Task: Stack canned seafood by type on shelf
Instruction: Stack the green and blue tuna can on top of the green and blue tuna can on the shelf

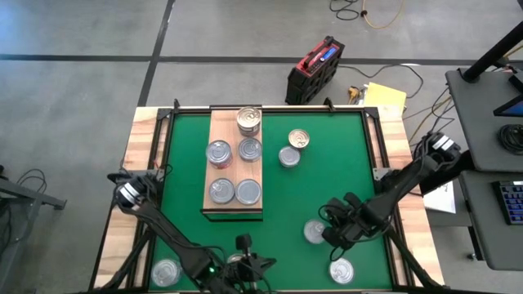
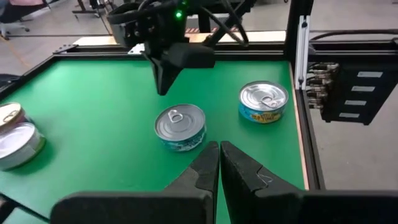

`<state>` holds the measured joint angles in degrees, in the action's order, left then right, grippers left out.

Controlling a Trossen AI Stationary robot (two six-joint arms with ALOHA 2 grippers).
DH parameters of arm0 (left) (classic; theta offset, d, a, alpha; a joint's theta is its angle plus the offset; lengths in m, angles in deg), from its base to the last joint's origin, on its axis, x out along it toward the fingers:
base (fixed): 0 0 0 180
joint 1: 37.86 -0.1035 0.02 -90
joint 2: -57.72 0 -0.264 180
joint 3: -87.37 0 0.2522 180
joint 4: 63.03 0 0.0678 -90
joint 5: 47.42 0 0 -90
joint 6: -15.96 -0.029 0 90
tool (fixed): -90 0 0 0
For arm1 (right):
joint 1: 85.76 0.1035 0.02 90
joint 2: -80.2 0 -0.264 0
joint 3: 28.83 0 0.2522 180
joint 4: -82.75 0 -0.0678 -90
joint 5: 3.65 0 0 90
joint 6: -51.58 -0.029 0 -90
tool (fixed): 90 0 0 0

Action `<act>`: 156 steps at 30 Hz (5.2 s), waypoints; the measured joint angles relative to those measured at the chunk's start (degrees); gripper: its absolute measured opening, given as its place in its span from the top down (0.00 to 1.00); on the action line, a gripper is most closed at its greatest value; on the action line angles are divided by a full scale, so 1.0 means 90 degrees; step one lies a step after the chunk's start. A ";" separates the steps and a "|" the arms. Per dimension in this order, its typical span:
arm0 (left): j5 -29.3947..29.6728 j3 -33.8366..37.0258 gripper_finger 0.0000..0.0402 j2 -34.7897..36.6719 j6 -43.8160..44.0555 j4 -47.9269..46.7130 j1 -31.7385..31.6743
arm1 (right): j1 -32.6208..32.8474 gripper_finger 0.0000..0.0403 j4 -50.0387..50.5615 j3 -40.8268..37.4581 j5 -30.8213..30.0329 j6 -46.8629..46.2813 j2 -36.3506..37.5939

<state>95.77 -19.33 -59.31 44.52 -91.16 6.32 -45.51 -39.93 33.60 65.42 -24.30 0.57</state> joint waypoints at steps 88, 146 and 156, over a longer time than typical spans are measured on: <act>-0.0473 -0.4483 1.00 -0.3860 0.0733 -0.2717 -0.0805 | -0.0066 0.89 -0.3428 -0.0607 0.0403 0.1945 0.0142; -0.0558 -0.4563 1.00 -0.3887 -0.0075 -0.2701 -0.0978 | -0.0144 0.16 -0.5398 -0.1426 0.0376 0.1552 -0.0538; -0.0522 -0.4534 1.00 -0.3894 0.0587 -0.3174 -0.0821 | -0.0170 0.17 -0.5399 -0.1426 0.0380 0.1676 -0.0546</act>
<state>91.07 -60.14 -94.36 49.80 -119.72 -1.06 -47.04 -88.52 20.77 68.85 -9.22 -4.35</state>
